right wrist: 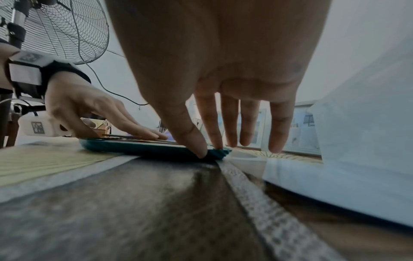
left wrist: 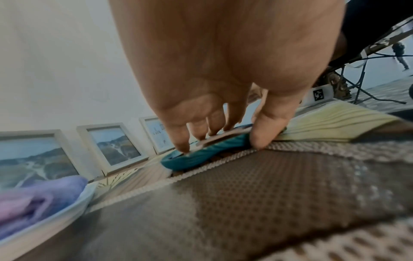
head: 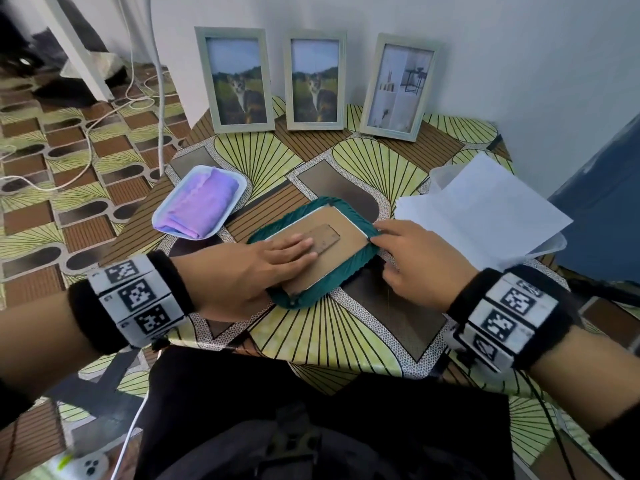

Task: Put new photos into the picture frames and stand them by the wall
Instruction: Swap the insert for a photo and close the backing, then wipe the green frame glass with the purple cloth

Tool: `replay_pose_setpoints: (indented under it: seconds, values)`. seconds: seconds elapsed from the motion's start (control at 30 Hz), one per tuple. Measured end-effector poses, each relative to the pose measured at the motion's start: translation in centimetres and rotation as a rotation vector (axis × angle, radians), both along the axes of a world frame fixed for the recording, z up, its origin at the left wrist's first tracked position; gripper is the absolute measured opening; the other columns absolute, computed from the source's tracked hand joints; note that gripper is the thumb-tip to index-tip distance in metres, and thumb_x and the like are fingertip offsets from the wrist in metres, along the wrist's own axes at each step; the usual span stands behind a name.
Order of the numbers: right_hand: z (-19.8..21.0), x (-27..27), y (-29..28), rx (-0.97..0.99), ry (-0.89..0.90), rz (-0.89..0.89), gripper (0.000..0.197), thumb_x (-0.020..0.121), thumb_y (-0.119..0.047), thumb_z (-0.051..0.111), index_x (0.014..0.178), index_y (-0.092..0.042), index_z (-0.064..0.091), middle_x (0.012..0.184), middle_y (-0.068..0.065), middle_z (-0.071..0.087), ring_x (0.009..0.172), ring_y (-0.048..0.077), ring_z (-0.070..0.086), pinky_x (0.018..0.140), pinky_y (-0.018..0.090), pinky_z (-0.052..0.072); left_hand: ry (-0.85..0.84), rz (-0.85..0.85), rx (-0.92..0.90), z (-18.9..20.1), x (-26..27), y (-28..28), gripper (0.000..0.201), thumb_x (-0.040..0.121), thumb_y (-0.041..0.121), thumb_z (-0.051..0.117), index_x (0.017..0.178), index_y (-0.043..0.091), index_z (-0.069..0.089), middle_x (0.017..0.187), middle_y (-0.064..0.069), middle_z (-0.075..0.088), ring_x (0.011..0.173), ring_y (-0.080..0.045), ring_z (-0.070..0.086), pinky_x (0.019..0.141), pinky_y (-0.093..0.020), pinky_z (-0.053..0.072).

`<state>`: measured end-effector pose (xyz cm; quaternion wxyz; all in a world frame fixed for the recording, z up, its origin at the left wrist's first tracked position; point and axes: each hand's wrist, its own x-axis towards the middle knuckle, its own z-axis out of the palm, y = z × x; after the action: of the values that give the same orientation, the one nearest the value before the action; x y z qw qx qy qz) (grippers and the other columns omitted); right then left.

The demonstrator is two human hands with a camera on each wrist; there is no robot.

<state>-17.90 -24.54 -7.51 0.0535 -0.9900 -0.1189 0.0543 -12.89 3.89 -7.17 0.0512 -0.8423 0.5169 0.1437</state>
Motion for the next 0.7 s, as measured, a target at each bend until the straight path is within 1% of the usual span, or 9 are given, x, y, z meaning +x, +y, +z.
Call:
replay_pose_setpoints:
  seconds: [0.07,0.13,0.2,0.27,0.37,0.43,0.5,0.6,0.7]
  values:
    - [0.0,-0.6,0.0,0.017,0.008,0.006,0.037,0.087,-0.024,0.055,0.123,-0.014,0.059,0.136,-0.001,0.051,0.121,0.023,0.051,0.096,0.043,0.047,0.039,0.004,-0.052,-0.1,-0.3,0.3,0.084,0.093,0.031,0.047,0.157,0.022,-0.006,0.164,0.008,-0.013,0.147,0.000,-0.017,0.121,-0.028,0.021]
    - [0.0,-0.7,-0.2,0.018,-0.008,-0.001,0.036,0.088,-0.028,0.062,0.120,-0.013,0.062,0.130,0.000,0.055,0.115,0.022,0.055,0.094,0.038,0.047,0.035,-0.017,-0.099,-0.1,-0.5,0.5,0.082,0.093,0.038,0.046,0.157,0.020,-0.002,0.164,0.008,-0.009,0.147,0.003,-0.015,0.121,-0.021,0.013]
    - [0.2,-0.6,-0.3,0.031,-0.035,-0.017,0.032,0.085,-0.029,0.069,0.113,-0.013,0.065,0.119,0.000,0.058,0.106,0.022,0.058,0.087,0.035,0.048,0.008,-0.033,-0.131,-0.2,-0.7,0.7,0.081,0.094,0.049,0.042,0.157,0.019,0.001,0.164,0.008,-0.005,0.147,0.005,-0.012,0.120,-0.016,0.005]
    - [0.4,-0.3,-0.2,0.059,-0.051,-0.030,0.030,0.082,-0.027,0.074,0.106,-0.012,0.066,0.108,0.001,0.060,0.098,0.023,0.058,0.082,0.036,0.047,0.015,-0.003,-0.137,-0.3,-1.0,0.7,0.087,0.093,0.061,0.043,0.157,0.019,0.001,0.164,0.009,-0.005,0.147,0.005,-0.011,0.121,-0.019,0.005]
    - [0.6,-0.2,0.1,0.101,-0.025,-0.024,0.032,0.081,-0.027,0.076,0.106,-0.011,0.064,0.106,0.001,0.058,0.095,0.022,0.056,0.081,0.037,0.046,0.026,0.059,-0.063,-0.5,-1.5,0.4,0.111,0.080,0.086,0.039,0.157,0.018,-0.002,0.163,0.009,-0.010,0.147,0.002,-0.014,0.124,-0.028,0.008]
    - [0.8,-0.3,0.0,0.137,-0.031,-0.021,0.031,0.082,-0.027,0.075,0.107,-0.011,0.064,0.106,0.001,0.058,0.095,0.022,0.055,0.081,0.037,0.045,0.001,0.088,-0.069,-0.3,-1.7,0.1,0.110,0.080,0.086,0.038,0.157,0.017,0.000,0.163,0.008,-0.007,0.148,0.000,-0.010,0.123,-0.030,0.016]
    - [0.9,-0.5,-0.1,0.183,-0.063,-0.019,0.028,0.084,-0.025,0.073,0.106,-0.010,0.064,0.105,0.002,0.058,0.094,0.022,0.056,0.082,0.038,0.046,-0.014,0.109,-0.137,0.0,-1.7,0.0,0.104,0.083,0.082,0.040,0.157,0.016,0.007,0.163,0.005,0.001,0.149,-0.001,0.000,0.121,-0.029,0.021]
    - [1.2,-0.9,-0.1,0.235,-0.118,-0.001,0.023,0.087,-0.022,0.070,0.105,-0.008,0.066,0.103,0.003,0.060,0.092,0.023,0.058,0.082,0.041,0.048,-0.022,0.098,-0.218,0.3,-1.9,0.0,0.093,0.089,0.073,0.040,0.157,0.014,0.014,0.163,0.001,0.010,0.148,-0.004,0.012,0.120,-0.028,0.025]
    - [2.0,-1.0,-0.6,0.298,-0.224,0.008,0.024,0.090,-0.021,0.067,0.108,-0.006,0.068,0.103,0.005,0.063,0.092,0.024,0.060,0.081,0.037,0.048,0.068,0.112,-0.295,0.7,-1.8,-0.1,0.083,0.092,0.067,0.034,0.157,0.018,0.016,0.163,-0.001,0.014,0.148,-0.008,0.019,0.119,-0.028,0.025]
